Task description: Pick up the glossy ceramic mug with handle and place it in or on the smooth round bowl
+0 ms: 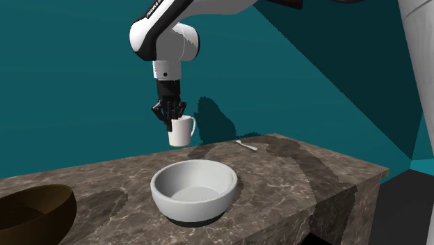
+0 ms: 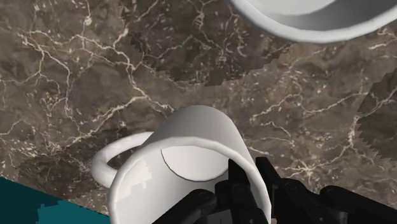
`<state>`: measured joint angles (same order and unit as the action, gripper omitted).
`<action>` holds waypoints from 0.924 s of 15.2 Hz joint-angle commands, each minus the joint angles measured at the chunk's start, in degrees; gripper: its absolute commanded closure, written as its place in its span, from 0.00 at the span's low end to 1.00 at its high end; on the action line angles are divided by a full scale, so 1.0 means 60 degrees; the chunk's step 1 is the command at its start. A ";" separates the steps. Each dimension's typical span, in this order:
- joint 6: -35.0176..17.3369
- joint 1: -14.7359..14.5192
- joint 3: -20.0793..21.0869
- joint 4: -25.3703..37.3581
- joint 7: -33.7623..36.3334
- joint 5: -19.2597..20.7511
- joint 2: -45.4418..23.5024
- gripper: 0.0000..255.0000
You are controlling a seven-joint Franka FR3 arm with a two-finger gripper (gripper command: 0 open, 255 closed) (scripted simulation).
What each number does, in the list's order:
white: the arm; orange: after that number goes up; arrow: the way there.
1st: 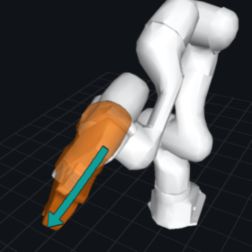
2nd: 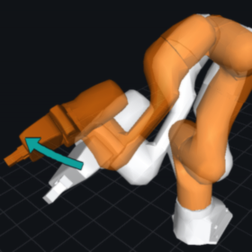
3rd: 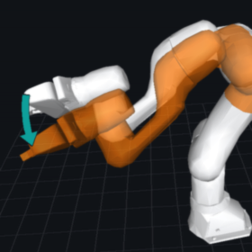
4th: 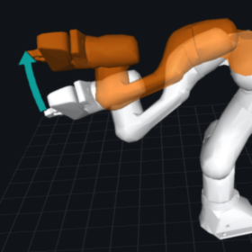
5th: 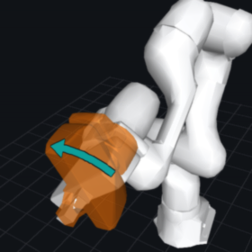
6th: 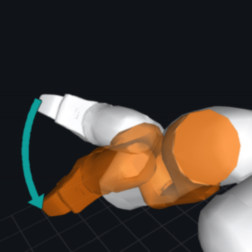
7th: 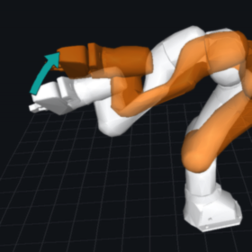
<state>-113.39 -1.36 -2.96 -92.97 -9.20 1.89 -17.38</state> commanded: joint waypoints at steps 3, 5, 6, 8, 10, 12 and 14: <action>0.0475 0.0001 -0.0002 0.0382 -0.0021 -0.0002 0.0093 1.00; 0.0720 0.0001 -0.0002 0.0599 -0.0029 -0.0004 0.0121 1.00; 0.0844 0.0002 -0.0002 0.0713 -0.0034 -0.0005 0.0132 1.00; 0.1094 0.0002 -0.0003 0.0948 -0.0043 -0.0007 0.0147 1.00; 0.1349 0.0002 -0.0003 0.1197 -0.0053 -0.0009 0.0152 1.00; 0.1607 0.0003 -0.0004 0.1460 -0.0063 -0.0012 0.0148 1.00; 0.1644 -0.0131 0.0062 0.1359 0.0138 0.0024 0.0278 1.00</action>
<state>-103.98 -1.74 -2.80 -84.78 -8.97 1.92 -16.18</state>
